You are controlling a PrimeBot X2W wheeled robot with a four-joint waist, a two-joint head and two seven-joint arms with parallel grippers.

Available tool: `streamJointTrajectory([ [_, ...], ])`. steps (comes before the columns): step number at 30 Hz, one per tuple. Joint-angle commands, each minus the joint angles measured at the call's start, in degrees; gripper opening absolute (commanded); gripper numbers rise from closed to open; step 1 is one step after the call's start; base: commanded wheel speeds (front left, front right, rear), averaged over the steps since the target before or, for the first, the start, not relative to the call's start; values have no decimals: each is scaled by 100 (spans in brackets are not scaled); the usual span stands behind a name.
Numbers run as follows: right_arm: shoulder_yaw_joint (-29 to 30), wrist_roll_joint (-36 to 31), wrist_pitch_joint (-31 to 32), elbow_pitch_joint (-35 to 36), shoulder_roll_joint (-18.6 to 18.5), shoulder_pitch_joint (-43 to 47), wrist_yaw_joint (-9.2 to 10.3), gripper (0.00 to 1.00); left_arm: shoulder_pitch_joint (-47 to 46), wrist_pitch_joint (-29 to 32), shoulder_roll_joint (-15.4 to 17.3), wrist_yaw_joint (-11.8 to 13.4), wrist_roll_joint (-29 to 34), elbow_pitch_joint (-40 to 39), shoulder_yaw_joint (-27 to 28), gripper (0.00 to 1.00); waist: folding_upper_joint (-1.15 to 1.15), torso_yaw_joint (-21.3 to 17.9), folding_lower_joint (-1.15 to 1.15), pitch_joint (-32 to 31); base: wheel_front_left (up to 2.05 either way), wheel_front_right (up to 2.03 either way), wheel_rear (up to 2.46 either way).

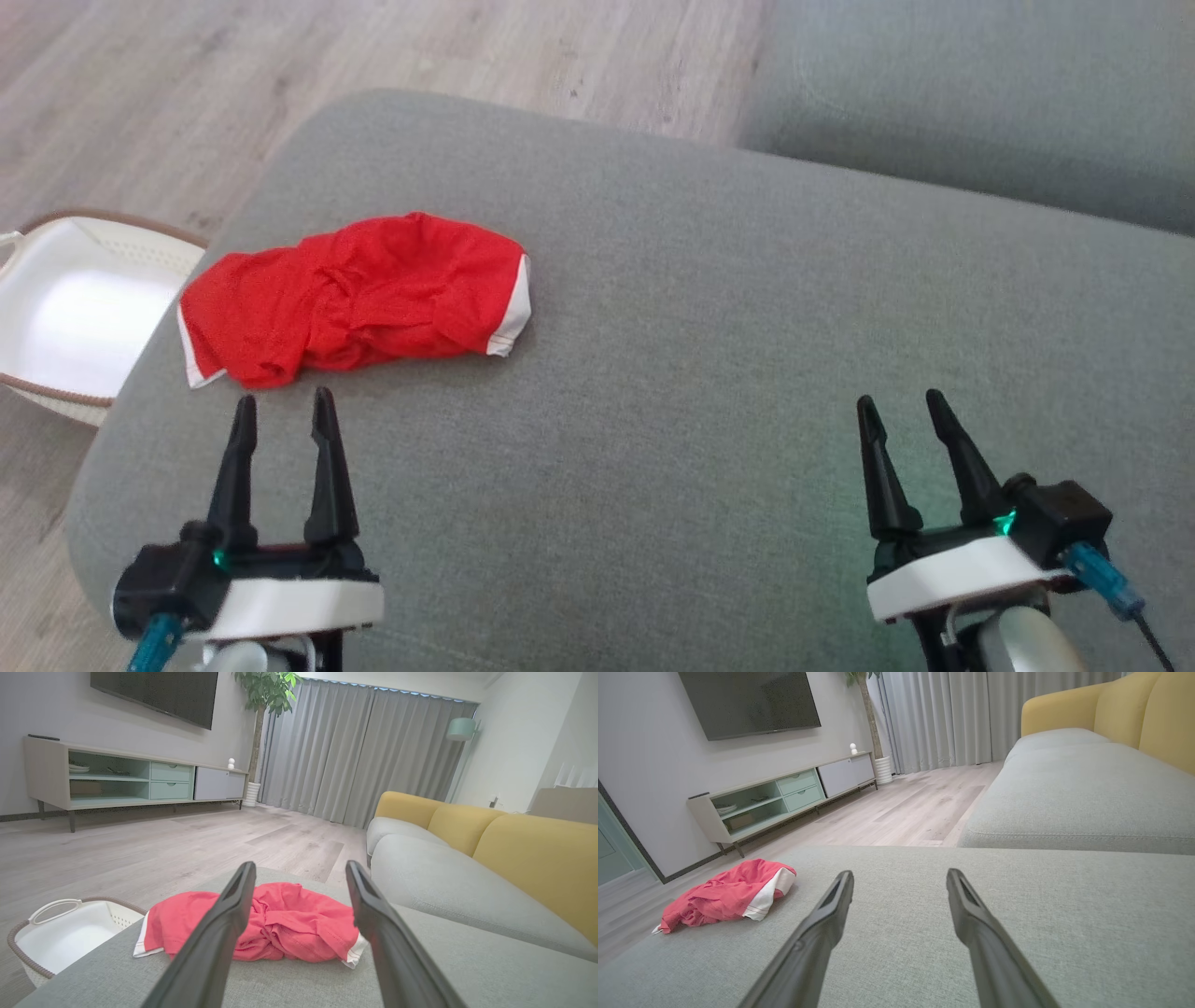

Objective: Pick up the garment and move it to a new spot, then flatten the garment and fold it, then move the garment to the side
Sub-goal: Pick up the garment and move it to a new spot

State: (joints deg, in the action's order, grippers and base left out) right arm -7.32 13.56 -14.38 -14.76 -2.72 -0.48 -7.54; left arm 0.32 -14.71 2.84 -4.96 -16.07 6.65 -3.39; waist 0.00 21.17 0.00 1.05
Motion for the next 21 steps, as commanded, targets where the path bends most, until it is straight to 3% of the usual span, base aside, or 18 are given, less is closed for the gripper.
streamJointTrajectory([
  [1, -92, -81, -62, 231, -16, -268, 5, 100, -383, -29, 4, 21, 110, -157, 277, 100, 0, -63, 0, 172, 0, 0, 0],
  [5, 4, -235, -62, 303, -35, -382, 5, 100, -761, -29, 16, -32, 336, 119, 484, 100, 0, -140, 0, 488, 0, 0, 0],
  [11, 101, -341, -62, 440, -209, -559, 5, 100, -1561, -28, 340, -122, 546, 1114, 516, 100, 0, -256, 0, 978, 0, 0, 0],
  [18, 202, -400, -62, 643, -478, -811, 5, 100, -3112, 702, 920, -236, 467, 2841, 56, 100, 0, -487, 0, 1582, 0, 0, 0],
  [21, 212, -405, -56, 726, -536, -911, 5, 100, -3629, 1134, 1096, -248, 181, 3435, -401, 100, 0, -626, 0, 1778, 0, 0, 0],
])
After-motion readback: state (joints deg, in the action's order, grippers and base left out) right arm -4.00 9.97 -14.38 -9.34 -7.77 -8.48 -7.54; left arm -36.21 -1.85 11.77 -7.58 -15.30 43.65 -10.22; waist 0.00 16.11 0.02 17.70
